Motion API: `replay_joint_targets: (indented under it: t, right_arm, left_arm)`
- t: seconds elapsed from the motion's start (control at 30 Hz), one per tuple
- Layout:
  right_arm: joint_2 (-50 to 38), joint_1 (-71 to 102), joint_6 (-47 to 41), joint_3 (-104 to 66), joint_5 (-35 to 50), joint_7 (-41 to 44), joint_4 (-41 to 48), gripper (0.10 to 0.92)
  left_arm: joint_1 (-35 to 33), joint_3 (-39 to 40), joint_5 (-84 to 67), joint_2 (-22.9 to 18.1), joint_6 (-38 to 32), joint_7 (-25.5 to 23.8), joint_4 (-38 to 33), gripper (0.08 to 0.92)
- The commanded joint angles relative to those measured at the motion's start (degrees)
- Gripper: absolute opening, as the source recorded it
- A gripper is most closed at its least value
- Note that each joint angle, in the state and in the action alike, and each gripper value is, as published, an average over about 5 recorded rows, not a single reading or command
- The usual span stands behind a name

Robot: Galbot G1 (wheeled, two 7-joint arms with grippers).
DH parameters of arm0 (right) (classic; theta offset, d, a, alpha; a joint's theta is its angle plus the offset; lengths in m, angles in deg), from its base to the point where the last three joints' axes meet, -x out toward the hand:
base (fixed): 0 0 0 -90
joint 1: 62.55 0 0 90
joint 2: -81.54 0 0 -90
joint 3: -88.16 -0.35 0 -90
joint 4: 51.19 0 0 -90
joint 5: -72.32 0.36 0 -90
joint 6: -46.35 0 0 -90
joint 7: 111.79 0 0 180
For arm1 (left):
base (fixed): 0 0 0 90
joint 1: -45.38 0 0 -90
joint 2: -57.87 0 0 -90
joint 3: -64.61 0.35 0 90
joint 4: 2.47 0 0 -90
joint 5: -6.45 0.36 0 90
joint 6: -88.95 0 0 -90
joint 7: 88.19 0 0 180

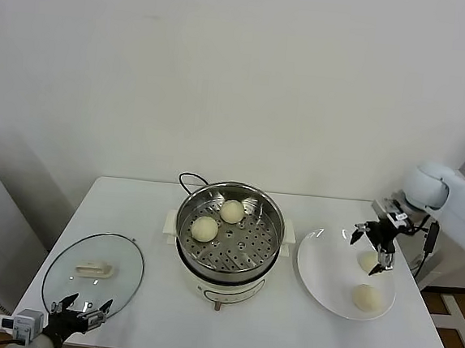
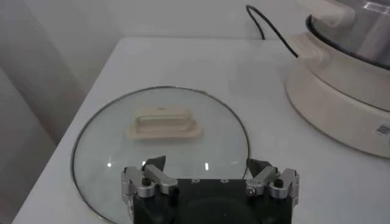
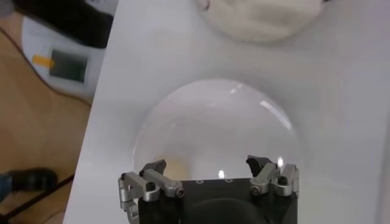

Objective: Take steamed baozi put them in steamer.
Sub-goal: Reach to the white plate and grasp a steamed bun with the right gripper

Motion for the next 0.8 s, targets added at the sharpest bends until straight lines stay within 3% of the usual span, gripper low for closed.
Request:
replay_joint_targets:
  t: [0.03, 0.67, 0.8]
  right_arm:
    - [-0.5, 12.8, 3.3, -10.7, -8.7, 0.1, 2.6, 0.823]
    - [1.8, 19.9, 2.5, -15.7, -13.4, -1.4, 4.9, 0.821]
    - [2.3, 20.2, 2.1, -15.9, -14.2, -1.4, 5.4, 0.771]
  left_arm:
    - [-0.1, 0.0, 0.0, 0.0, 0.0, 0.0, 0.0, 0.823]
    - [-0.6, -0.1, 0.0, 0.0, -0.1, 0.0, -0.1, 0.823]
    - [-0.6, 0.0, 0.0, 0.0, -0.1, 0.0, -0.1, 0.823]
